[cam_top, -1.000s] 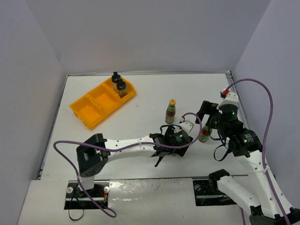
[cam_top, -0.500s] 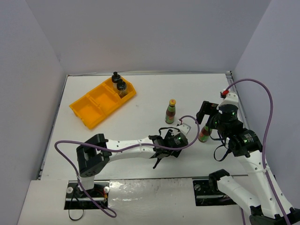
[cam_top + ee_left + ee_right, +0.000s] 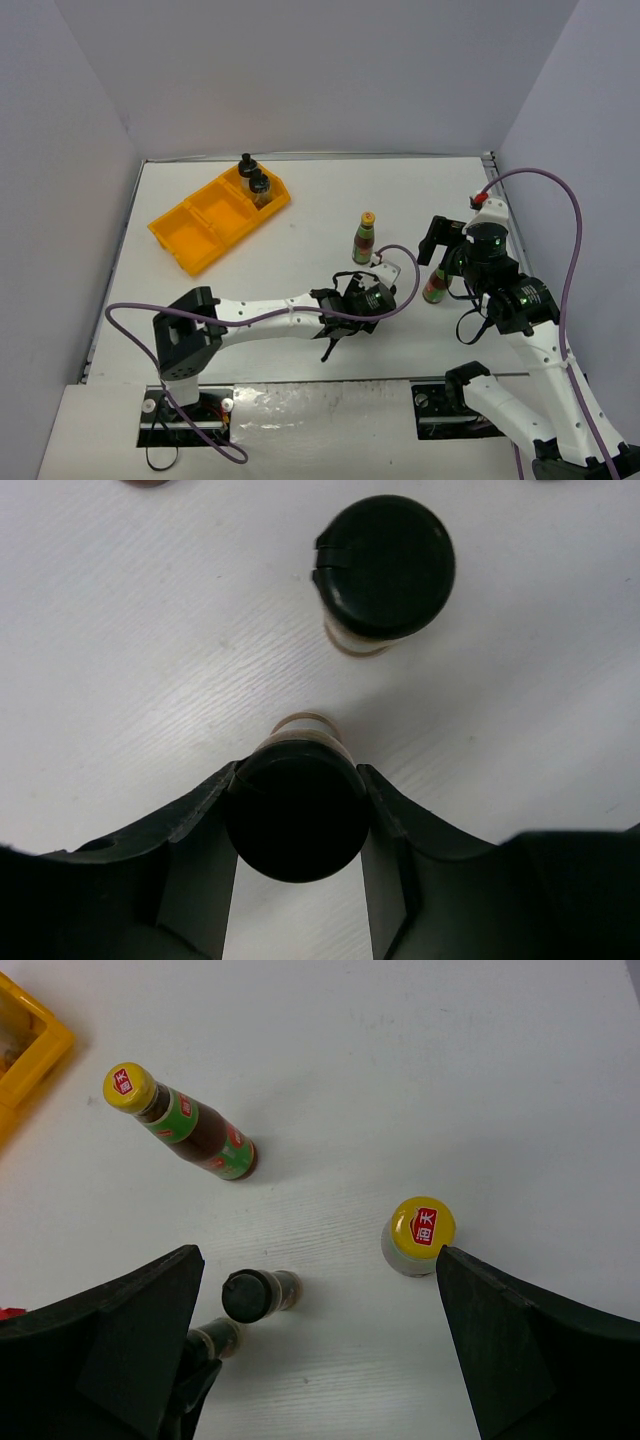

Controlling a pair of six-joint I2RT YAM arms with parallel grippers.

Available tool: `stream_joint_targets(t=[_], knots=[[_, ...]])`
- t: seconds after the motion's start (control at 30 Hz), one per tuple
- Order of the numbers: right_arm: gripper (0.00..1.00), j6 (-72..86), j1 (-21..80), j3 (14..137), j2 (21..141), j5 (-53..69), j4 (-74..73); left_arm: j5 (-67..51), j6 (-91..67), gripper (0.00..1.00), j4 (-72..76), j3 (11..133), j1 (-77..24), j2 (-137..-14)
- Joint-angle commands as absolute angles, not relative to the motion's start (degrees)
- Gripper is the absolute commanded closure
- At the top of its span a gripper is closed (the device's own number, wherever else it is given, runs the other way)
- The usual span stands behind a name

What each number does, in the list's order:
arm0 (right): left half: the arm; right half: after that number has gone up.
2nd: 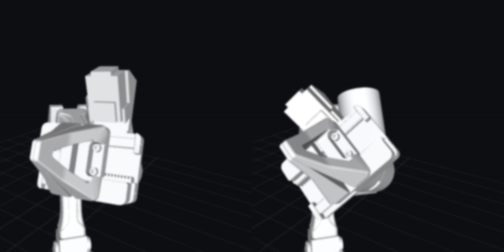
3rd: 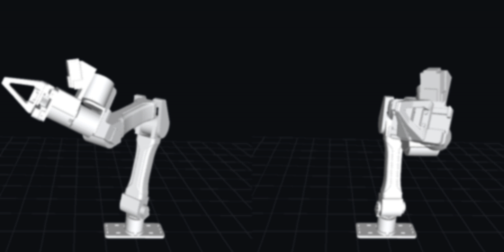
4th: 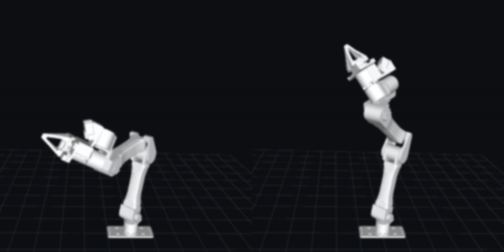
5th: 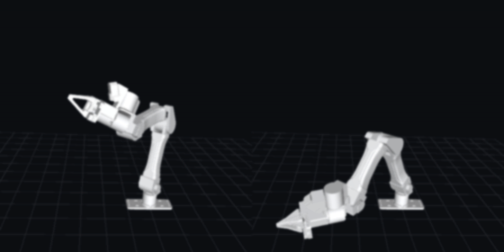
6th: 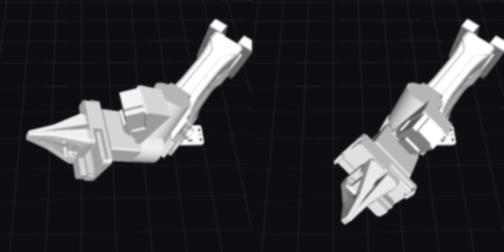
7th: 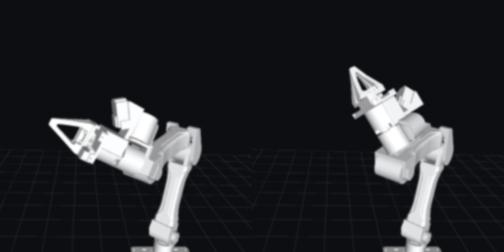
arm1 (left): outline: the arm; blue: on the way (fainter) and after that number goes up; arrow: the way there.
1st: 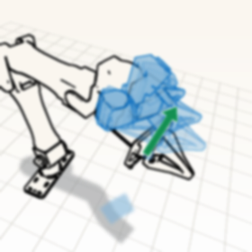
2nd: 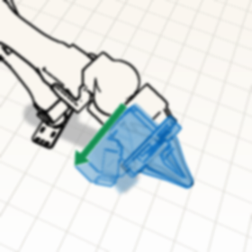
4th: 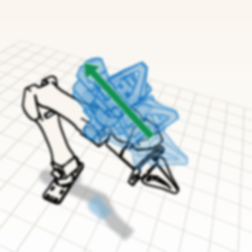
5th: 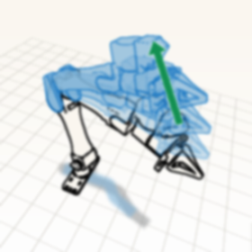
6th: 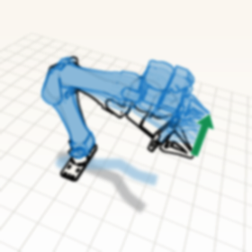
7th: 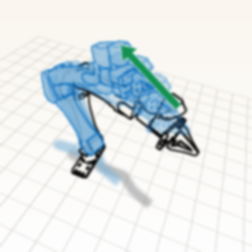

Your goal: Organize the condiment bottles

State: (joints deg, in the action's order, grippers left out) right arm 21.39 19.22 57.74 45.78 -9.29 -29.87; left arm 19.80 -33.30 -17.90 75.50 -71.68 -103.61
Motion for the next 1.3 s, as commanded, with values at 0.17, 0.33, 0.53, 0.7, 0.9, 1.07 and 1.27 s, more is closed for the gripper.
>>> stream_joint_targets(t=[0.17, 0.33, 0.53, 0.7, 0.9, 1.07, 1.27], knots=[[0.0, 20.74, 19.78, 58.37, 45.93, -10.84, -27.86, 28.3, -31.36, 1.0, -26.87, 80.64, -68.18, -88.58], [0.0, 20.53, 19.73, 59.13, 46.36, -10.59, -27.86, 21.9, -27.12, 1.0, -29.08, 83.33, -55.6, -84.92], [0.0, 19.67, 19.71, 61.13, 48.19, -10.13, -27.86, 14.07, -19.7, 1.0, -30.23, 90.83, -37.73, -87.22], [0.0, 18.99, 19.75, 63.88, 50.2, -9.54, -27.86, 7.45, -16.43, 1.0, -28.42, 97.32, -24.36, -92.33], [0.0, 17.76, 19.69, 65.12, 53.02, -9.32, -27.71, 5.57, -15.88, 1.0, -28.22, 105.52, -17.38, -100.59], [0.0, 17.49, 19.69, 65.48, 54.75, -8.35, -27.69, 3.96, -18.8, 1.0, -24.8, 105.47, -12.83, -103.62], [0.0, 16.8, 19.69, 65.92, 55.26, -8.21, -27.6, 4.46, -19.35, 1.0, -22.2, 105.41, -9.11, -105.99]])
